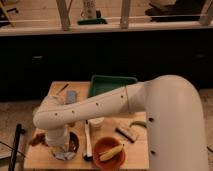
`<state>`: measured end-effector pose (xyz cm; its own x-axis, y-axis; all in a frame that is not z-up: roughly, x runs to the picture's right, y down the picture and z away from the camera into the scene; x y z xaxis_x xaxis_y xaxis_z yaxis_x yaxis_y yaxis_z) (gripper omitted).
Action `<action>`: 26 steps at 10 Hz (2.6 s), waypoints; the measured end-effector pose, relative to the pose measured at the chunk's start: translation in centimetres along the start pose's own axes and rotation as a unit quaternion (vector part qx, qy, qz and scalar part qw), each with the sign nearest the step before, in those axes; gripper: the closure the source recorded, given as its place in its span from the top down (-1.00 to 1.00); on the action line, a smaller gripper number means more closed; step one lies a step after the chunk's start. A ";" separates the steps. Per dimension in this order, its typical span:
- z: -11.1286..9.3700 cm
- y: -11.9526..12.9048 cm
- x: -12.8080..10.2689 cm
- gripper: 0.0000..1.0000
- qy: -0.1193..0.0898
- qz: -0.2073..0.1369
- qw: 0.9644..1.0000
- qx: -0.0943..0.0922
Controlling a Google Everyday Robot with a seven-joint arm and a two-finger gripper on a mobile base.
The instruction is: Wipe purple bowl with towel
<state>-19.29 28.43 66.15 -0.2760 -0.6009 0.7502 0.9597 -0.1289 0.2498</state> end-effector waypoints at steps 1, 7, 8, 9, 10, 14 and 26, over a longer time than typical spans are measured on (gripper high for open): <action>0.0 1.5 0.0 -1.00 -0.001 0.016 1.000 -0.001; -2.2 2.5 6.1 -1.00 0.024 0.057 0.998 0.002; -2.4 1.5 6.9 -1.00 0.027 0.053 0.998 0.002; -2.5 0.3 7.5 -1.00 0.028 0.046 0.999 0.003; -2.5 -1.0 7.9 -1.00 0.028 0.034 0.999 0.003; -1.8 -5.0 6.1 -1.00 0.017 -0.033 0.999 0.009; -1.7 3.8 4.5 -1.00 -0.003 -0.004 1.000 0.028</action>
<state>-16.82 23.92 69.44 -0.2849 -0.5944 0.7520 0.9528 -0.0898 0.2900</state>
